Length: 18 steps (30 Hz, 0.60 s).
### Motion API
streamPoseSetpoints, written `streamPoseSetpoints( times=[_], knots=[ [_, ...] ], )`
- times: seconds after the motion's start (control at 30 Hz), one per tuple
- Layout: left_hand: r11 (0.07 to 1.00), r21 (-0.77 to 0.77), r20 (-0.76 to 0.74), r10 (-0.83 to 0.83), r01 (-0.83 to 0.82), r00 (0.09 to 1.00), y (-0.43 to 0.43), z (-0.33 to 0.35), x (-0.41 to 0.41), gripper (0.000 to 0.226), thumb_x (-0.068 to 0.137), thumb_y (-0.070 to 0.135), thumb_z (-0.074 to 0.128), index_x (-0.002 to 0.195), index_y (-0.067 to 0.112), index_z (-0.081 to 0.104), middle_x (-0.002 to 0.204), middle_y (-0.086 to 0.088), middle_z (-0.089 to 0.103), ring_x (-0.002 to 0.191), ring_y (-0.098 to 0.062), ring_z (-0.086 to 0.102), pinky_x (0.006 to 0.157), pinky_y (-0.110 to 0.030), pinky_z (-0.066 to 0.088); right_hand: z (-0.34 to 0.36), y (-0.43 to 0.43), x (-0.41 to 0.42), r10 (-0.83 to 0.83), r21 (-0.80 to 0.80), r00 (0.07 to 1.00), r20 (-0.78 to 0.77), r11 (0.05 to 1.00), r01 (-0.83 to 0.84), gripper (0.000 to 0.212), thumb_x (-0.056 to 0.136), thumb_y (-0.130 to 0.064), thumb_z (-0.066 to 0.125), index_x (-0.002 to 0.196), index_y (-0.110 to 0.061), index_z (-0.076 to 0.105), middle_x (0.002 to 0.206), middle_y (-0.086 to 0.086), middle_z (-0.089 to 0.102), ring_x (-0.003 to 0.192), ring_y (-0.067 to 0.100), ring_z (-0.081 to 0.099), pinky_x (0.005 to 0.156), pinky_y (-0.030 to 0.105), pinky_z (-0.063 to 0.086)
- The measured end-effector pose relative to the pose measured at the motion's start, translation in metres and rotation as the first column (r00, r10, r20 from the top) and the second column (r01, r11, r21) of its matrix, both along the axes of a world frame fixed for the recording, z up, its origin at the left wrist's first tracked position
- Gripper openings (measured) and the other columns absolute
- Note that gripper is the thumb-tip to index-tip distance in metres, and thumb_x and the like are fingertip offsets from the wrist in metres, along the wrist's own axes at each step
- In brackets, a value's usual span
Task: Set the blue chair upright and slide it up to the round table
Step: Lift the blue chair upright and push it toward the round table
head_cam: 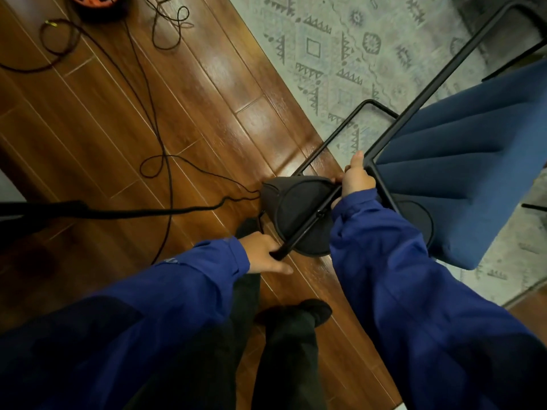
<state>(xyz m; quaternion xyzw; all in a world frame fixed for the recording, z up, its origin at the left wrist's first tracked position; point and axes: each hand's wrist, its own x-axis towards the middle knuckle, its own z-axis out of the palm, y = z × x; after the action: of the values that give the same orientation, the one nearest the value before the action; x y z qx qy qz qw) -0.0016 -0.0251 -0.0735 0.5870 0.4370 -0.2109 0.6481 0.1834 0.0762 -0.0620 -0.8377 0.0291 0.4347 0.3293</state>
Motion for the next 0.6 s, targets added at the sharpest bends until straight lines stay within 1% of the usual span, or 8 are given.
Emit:
streamPoseSetpoints(
  times=[0.1, 0.2, 0.27, 0.3, 0.37, 0.47, 0.53, 0.6],
  knots=[
    [0.979, 0.123, 0.022, -0.165, 0.161, 0.986, -0.017, 0.001, 0.014, 0.044, 0.082, 0.049, 0.062, 0.080, 0.005, 0.068, 0.088, -0.015, 0.071, 0.087, -0.030, 0.064, 0.081, -0.037, 0.051, 0.019, -0.010, 0.015, -0.115, 0.083, 0.993, -0.013, 0.990, 0.115, 0.040, 0.090, -0.050, 0.054, 0.093, -0.011, 0.046, 0.045, -0.003, 0.049, 0.038, 0.011, 0.044, 0.045, 0.024, 0.042],
    [0.959, 0.219, 0.183, -0.221, 0.179, 0.958, -0.025, 0.004, 0.025, 0.027, 0.085, 0.027, 0.063, 0.076, 0.001, 0.066, 0.085, -0.017, 0.069, 0.085, -0.032, 0.064, 0.082, -0.041, 0.049, 0.050, -0.022, 0.033, -0.209, 0.174, 0.976, -0.065, 0.960, 0.218, 0.044, 0.091, -0.044, 0.058, 0.065, -0.011, 0.045, 0.028, -0.009, 0.036, 0.025, 0.007, 0.035, 0.034, 0.017, 0.034],
    [0.931, 0.269, 0.211, -0.307, 0.247, 0.928, -0.026, 0.006, 0.035, 0.015, 0.083, 0.015, 0.061, 0.079, 0.001, 0.067, 0.088, -0.018, 0.070, 0.087, -0.033, 0.064, 0.084, -0.041, 0.049, 0.070, -0.031, 0.046, -0.238, 0.201, 0.967, -0.095, 0.946, 0.253, 0.045, 0.090, -0.044, 0.059, 0.061, -0.013, 0.043, 0.029, -0.010, 0.036, 0.025, 0.007, 0.034, 0.036, 0.018, 0.034],
    [0.910, 0.286, 0.200, -0.363, 0.300, 0.910, -0.027, 0.009, 0.043, 0.014, 0.083, 0.013, 0.060, 0.087, 0.002, 0.068, 0.096, -0.017, 0.070, 0.093, -0.033, 0.064, 0.087, -0.038, 0.048, 0.082, -0.038, 0.057, -0.245, 0.214, 0.965, -0.095, 0.942, 0.260, 0.044, 0.090, -0.045, 0.059, 0.061, -0.014, 0.044, 0.031, -0.010, 0.037, 0.027, 0.007, 0.034, 0.037, 0.020, 0.034],
    [0.867, 0.318, 0.170, -0.451, 0.385, 0.876, -0.031, 0.014, 0.057, 0.023, 0.084, 0.016, 0.060, 0.102, 0.004, 0.068, 0.110, -0.016, 0.069, 0.104, -0.032, 0.062, 0.092, -0.035, 0.044, 0.098, -0.052, 0.074, -0.253, 0.243, 0.962, -0.099, 0.932, 0.270, 0.043, 0.090, -0.045, 0.058, 0.062, -0.015, 0.046, 0.039, -0.009, 0.041, 0.031, 0.007, 0.035, 0.039, 0.023, 0.034],
    [0.794, 0.340, 0.098, -0.563, 0.504, 0.821, -0.043, 0.023, 0.082, 0.028, 0.089, 0.021, 0.054, 0.109, 0.006, 0.066, 0.119, -0.015, 0.066, 0.111, -0.032, 0.060, 0.096, -0.037, 0.043, 0.126, -0.073, 0.101, -0.279, 0.293, 0.952, -0.125, 0.906, 0.304, 0.042, 0.092, -0.041, 0.058, 0.062, -0.015, 0.047, 0.054, -0.005, 0.040, 0.036, 0.007, 0.035, 0.040, 0.024, 0.033],
    [0.737, 0.332, 0.015, -0.628, 0.589, 0.778, -0.051, 0.031, 0.100, 0.030, 0.091, 0.023, 0.051, 0.109, 0.006, 0.066, 0.119, -0.016, 0.066, 0.110, -0.033, 0.060, 0.097, -0.039, 0.045, 0.143, -0.088, 0.121, -0.289, 0.330, 0.944, -0.161, 0.885, 0.328, 0.040, 0.094, -0.039, 0.056, 0.063, -0.015, 0.047, 0.056, -0.004, 0.038, 0.036, 0.006, 0.034, 0.039, 0.022, 0.033],
    [0.728, 0.320, 0.013, -0.643, 0.606, 0.765, -0.062, 0.042, 0.117, 0.028, 0.089, 0.022, 0.050, 0.100, 0.003, 0.068, 0.106, -0.016, 0.068, 0.103, -0.035, 0.062, 0.094, -0.041, 0.048, 0.158, -0.102, 0.139, -0.275, 0.362, 0.943, -0.185, 0.873, 0.326, 0.036, 0.095, -0.036, 0.054, 0.066, -0.016, 0.047, 0.058, -0.004, 0.039, 0.037, 0.006, 0.033, 0.039, 0.021, 0.033]
  ],
)
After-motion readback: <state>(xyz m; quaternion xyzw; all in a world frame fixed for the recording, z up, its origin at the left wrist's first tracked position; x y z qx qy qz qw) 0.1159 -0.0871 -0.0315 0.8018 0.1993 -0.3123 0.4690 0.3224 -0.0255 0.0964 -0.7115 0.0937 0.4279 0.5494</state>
